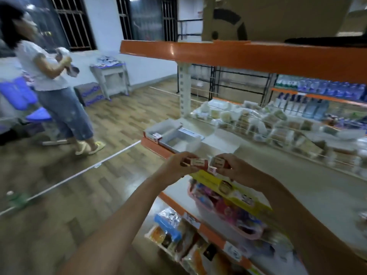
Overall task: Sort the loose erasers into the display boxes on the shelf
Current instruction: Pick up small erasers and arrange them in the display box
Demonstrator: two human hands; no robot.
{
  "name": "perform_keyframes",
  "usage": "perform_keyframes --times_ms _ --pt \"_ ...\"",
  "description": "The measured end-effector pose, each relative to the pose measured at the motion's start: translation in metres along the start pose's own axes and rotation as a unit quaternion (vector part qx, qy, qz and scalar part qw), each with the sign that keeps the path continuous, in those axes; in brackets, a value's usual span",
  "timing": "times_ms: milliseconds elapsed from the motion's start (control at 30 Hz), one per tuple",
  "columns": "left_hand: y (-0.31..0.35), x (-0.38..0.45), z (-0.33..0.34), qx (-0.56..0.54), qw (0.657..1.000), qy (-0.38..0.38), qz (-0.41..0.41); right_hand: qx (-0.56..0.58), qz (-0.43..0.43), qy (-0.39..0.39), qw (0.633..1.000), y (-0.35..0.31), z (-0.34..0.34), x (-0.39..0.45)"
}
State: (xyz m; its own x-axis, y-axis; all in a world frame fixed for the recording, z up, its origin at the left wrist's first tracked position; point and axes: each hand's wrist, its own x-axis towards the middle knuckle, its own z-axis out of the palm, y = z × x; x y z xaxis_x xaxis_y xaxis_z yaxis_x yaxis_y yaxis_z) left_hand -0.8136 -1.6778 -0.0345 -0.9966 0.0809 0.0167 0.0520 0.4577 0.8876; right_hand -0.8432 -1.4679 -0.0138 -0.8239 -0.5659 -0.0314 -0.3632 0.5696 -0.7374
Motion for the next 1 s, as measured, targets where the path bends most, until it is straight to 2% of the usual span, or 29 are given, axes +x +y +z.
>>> perform_keyframes --times_ms 200,400,567,767,1000 --pt "-0.042 0.047 -0.062 -0.012 0.999 0.034 -0.01 0.034 -0.01 0.004 0.999 -0.012 0.026 0.086" --pt "-0.077 0.108 -0.124 -0.003 0.999 0.052 -0.016 -0.006 -0.033 0.023 0.999 -0.011 0.028 0.182" --pt "-0.094 0.155 -0.173 -0.017 0.998 0.057 -0.031 -0.079 -0.033 -0.016 0.996 -0.02 0.03 0.265" --pt "-0.117 0.201 -0.207 0.005 0.999 0.036 -0.028 -0.142 -0.027 -0.019 0.989 -0.017 0.05 0.33" --pt "-0.146 0.252 -0.223 -0.039 0.999 -0.012 -0.019 -0.23 0.027 -0.016 0.973 -0.008 0.063 0.359"
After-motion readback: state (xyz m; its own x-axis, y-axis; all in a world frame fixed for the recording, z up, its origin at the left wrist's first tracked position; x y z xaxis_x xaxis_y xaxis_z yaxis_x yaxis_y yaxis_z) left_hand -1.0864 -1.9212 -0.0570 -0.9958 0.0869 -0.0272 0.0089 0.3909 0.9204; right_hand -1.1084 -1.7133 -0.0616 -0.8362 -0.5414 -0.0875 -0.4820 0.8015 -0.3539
